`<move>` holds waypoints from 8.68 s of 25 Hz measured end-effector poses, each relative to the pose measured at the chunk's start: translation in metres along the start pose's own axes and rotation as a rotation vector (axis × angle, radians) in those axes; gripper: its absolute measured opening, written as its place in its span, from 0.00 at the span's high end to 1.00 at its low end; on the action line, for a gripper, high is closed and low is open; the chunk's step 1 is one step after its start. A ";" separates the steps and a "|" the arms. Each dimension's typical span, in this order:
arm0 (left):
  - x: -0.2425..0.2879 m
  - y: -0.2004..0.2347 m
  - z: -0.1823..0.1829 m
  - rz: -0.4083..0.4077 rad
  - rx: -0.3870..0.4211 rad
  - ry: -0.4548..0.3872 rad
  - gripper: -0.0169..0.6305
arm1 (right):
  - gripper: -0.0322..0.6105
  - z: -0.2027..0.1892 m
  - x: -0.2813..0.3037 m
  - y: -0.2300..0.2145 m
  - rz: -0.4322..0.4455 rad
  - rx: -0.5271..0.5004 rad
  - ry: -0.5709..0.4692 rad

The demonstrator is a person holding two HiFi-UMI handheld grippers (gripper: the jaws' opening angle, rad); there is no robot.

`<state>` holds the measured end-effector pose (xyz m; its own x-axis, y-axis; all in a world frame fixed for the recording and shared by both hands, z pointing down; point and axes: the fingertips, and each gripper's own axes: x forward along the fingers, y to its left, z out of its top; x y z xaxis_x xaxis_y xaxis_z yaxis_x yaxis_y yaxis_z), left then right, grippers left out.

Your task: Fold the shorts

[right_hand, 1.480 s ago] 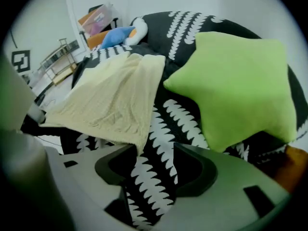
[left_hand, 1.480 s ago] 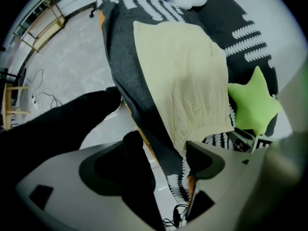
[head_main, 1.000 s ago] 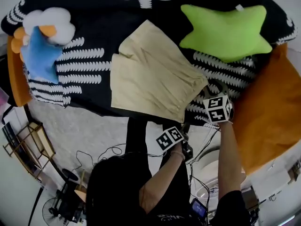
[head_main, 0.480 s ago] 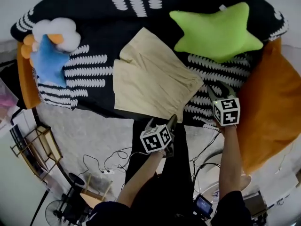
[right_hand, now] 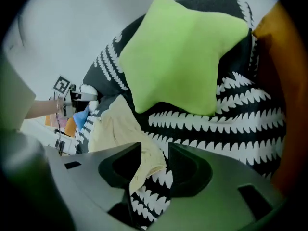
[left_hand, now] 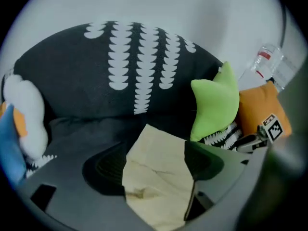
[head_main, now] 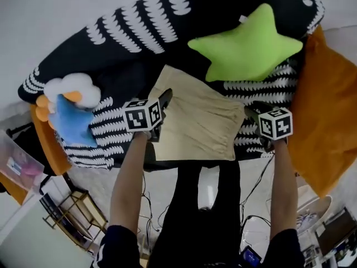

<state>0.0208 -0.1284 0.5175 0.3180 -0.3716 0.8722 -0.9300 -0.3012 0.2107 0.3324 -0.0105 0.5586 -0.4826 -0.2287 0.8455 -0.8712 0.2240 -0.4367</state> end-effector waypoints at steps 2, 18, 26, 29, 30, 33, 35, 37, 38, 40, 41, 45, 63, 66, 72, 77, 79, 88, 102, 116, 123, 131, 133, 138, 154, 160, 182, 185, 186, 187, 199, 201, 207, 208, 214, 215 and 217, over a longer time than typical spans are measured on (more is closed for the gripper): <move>0.026 0.007 0.019 -0.066 0.100 0.067 0.40 | 0.68 -0.003 0.007 -0.005 0.005 0.029 0.027; 0.129 0.000 0.000 -0.096 0.541 0.380 0.92 | 0.85 -0.039 0.035 -0.012 0.052 0.192 0.150; 0.083 -0.024 0.094 -0.173 0.432 -0.004 0.93 | 0.87 0.016 0.001 -0.049 0.015 0.083 -0.020; 0.080 -0.030 0.102 -0.166 0.419 -0.033 0.93 | 0.86 0.027 0.001 -0.063 -0.013 0.050 -0.039; 0.076 -0.023 0.099 -0.160 0.427 -0.033 0.93 | 0.86 0.031 0.004 -0.056 -0.024 0.013 -0.038; 0.051 0.001 0.090 -0.171 0.433 -0.059 0.93 | 0.86 0.041 0.008 -0.018 -0.052 -0.161 -0.055; 0.035 -0.004 0.088 -0.195 0.436 -0.096 0.93 | 0.86 0.042 -0.005 -0.007 -0.066 -0.271 -0.096; 0.017 -0.018 0.084 -0.212 0.443 -0.138 0.93 | 0.86 0.035 -0.024 -0.003 -0.075 -0.342 -0.135; 0.004 -0.022 0.078 -0.213 0.440 -0.157 0.93 | 0.86 0.029 -0.031 0.001 -0.079 -0.364 -0.144; -0.025 -0.023 0.059 -0.199 0.430 -0.180 0.93 | 0.86 0.017 -0.041 0.017 -0.080 -0.403 -0.148; -0.039 -0.023 0.045 -0.190 0.431 -0.180 0.93 | 0.86 0.010 -0.045 0.027 -0.080 -0.418 -0.149; -0.091 -0.020 -0.015 -0.146 0.379 -0.174 0.93 | 0.87 -0.020 -0.062 0.061 -0.098 -0.500 -0.148; -0.075 -0.033 -0.414 -0.065 0.563 0.168 0.93 | 0.85 -0.309 0.025 0.066 -0.200 -1.143 0.257; -0.055 -0.035 -0.434 -0.060 0.638 0.251 0.93 | 0.85 -0.316 0.036 0.056 -0.199 -1.187 0.312; -0.070 -0.001 -0.366 -0.025 0.553 0.475 0.87 | 0.69 -0.233 0.020 0.083 -0.041 -1.084 0.349; -0.070 0.004 -0.405 -0.039 0.202 0.617 0.34 | 0.38 -0.247 0.016 0.082 -0.028 -0.787 0.387; -0.073 -0.004 -0.402 -0.025 0.051 0.569 0.30 | 0.38 -0.237 0.002 0.068 -0.064 -0.648 0.334; -0.095 -0.095 -0.331 -0.195 -0.424 0.268 0.25 | 0.51 -0.126 -0.044 0.055 -0.115 -0.565 0.161; -0.020 -0.303 -0.284 -0.291 -1.122 -0.024 0.52 | 0.64 -0.082 -0.004 0.062 0.278 -0.804 0.373; 0.051 -0.310 -0.277 -0.333 -1.480 -0.176 0.64 | 0.66 -0.111 0.050 0.048 0.398 -0.880 0.532; 0.067 -0.298 -0.278 -0.243 -1.587 -0.158 0.76 | 0.83 -0.099 0.036 0.049 0.422 -0.694 0.561; 0.039 -0.306 -0.268 -0.319 -1.601 -0.148 0.88 | 0.84 -0.101 0.018 0.051 0.395 -0.557 0.614; 0.030 -0.309 -0.270 -0.347 -1.635 -0.144 0.88 | 0.84 -0.103 0.014 0.055 0.398 -0.531 0.620; 0.008 -0.310 -0.265 -0.401 -1.814 -0.154 0.88 | 0.84 -0.097 0.000 0.071 0.376 -0.447 0.674; -0.037 -0.312 -0.253 -0.546 -1.958 -0.057 0.86 | 0.83 -0.079 -0.030 0.119 0.333 -0.503 0.744; -0.046 -0.304 -0.244 -0.523 -1.990 -0.140 0.92 | 0.84 -0.071 -0.035 0.130 0.324 -0.497 0.736; -0.118 -0.108 -0.258 -0.581 -2.136 -0.331 0.92 | 0.84 -0.023 0.031 0.327 0.251 0.123 0.671; -0.114 -0.075 -0.264 -0.610 -2.168 -0.333 0.92 | 0.84 -0.018 0.060 0.346 0.221 0.396 0.615; -0.113 -0.065 -0.268 -0.603 -2.160 -0.320 0.91 | 0.84 -0.019 0.071 0.348 0.205 0.470 0.597; -0.111 -0.055 -0.274 -0.584 -2.145 -0.294 0.91 | 0.84 -0.021 0.085 0.349 0.180 0.525 0.580; -0.116 0.041 -0.348 -0.152 -1.531 -0.248 0.67 | 0.78 -0.041 0.223 0.386 0.143 0.741 0.475; -0.115 0.034 -0.339 -0.094 -1.327 -0.210 0.65 | 0.58 -0.034 0.234 0.387 0.194 0.784 0.448; -0.108 0.025 -0.322 -0.017 -1.031 -0.159 0.64 | 0.42 -0.022 0.226 0.410 0.354 0.536 0.482; -0.109 0.028 -0.320 -0.005 -1.022 -0.184 0.64 | 0.41 -0.015 0.217 0.422 0.424 0.485 0.477; -0.136 0.037 -0.294 0.015 -0.994 -0.280 0.55 | 0.45 0.028 0.153 0.446 0.629 0.071 0.378; -0.143 0.038 -0.287 0.014 -0.992 -0.301 0.55 | 0.52 0.034 0.142 0.444 0.620 0.001 0.351; -0.159 0.039 -0.271 0.016 -0.985 -0.343 0.55 | 0.60 0.045 0.117 0.439 0.584 -0.135 0.288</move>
<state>-0.1156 0.1566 0.5067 0.1965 -0.6453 0.7382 -0.6240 0.4984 0.6018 -0.1107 0.0180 0.4522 -0.8121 0.2247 0.5385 -0.4462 0.3556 -0.8213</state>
